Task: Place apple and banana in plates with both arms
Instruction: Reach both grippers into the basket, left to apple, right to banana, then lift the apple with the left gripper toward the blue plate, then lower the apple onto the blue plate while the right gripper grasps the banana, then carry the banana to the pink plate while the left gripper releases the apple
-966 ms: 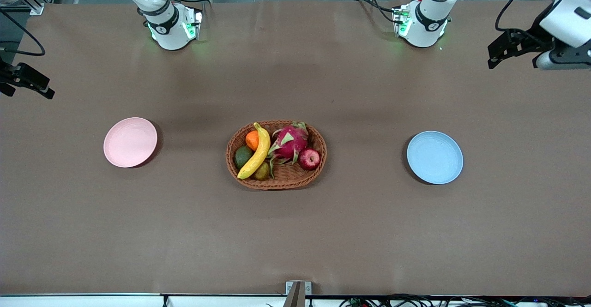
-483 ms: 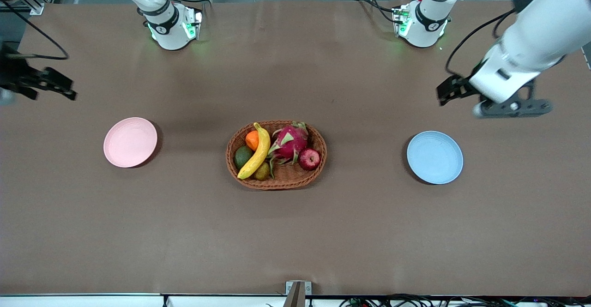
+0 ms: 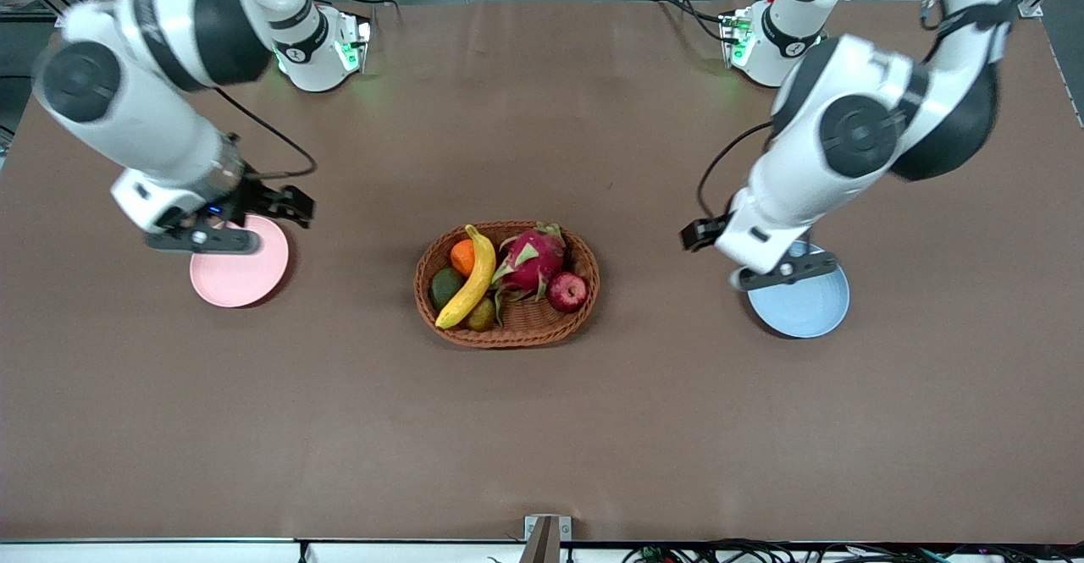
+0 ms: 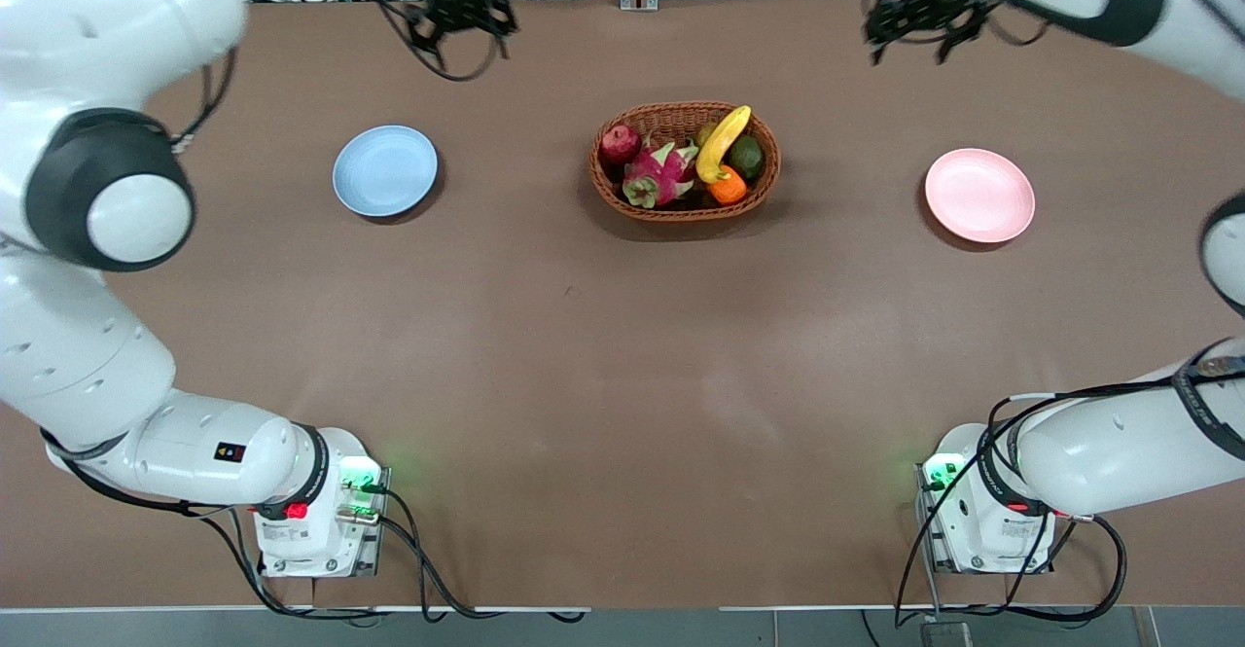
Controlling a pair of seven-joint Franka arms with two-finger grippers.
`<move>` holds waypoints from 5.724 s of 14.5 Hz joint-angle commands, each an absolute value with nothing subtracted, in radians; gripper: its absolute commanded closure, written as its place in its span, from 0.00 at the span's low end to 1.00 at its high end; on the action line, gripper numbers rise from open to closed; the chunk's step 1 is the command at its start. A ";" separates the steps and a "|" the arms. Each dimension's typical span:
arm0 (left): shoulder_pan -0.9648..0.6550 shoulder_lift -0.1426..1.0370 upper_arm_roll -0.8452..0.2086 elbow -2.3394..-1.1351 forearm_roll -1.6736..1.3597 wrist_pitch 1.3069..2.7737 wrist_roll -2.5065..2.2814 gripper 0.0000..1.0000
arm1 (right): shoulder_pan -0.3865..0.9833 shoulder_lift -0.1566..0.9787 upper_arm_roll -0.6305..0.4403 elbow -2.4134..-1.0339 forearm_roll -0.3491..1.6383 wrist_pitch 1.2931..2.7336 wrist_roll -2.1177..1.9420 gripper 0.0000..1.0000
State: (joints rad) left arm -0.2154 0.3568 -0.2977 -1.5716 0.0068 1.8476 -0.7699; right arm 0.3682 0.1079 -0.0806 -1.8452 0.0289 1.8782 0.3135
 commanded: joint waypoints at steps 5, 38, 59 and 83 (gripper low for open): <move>-0.348 0.584 -0.296 -1.513 -0.005 2.161 -1.224 0.00 | 0.523 0.369 -0.094 -1.751 0.133 2.057 0.668 0.00; -0.076 0.390 -0.288 -1.752 0.092 2.089 -1.160 0.88 | 0.644 0.666 -0.091 -1.555 0.290 2.207 0.873 0.47; 0.127 0.402 -0.287 -2.005 0.396 2.283 -1.131 0.00 | 0.595 0.637 -0.101 -1.494 0.275 2.068 0.756 0.72; 0.220 0.085 -0.392 -1.514 0.089 1.623 -0.187 0.00 | -0.048 0.245 -0.133 -2.267 0.052 2.367 -0.271 0.69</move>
State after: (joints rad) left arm 0.2147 0.1553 -0.4243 -1.4937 0.1398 1.6435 -0.3278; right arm -0.0442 0.2904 -0.1387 -2.2251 0.0710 2.3443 -0.2632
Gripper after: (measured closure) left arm 0.000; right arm 0.608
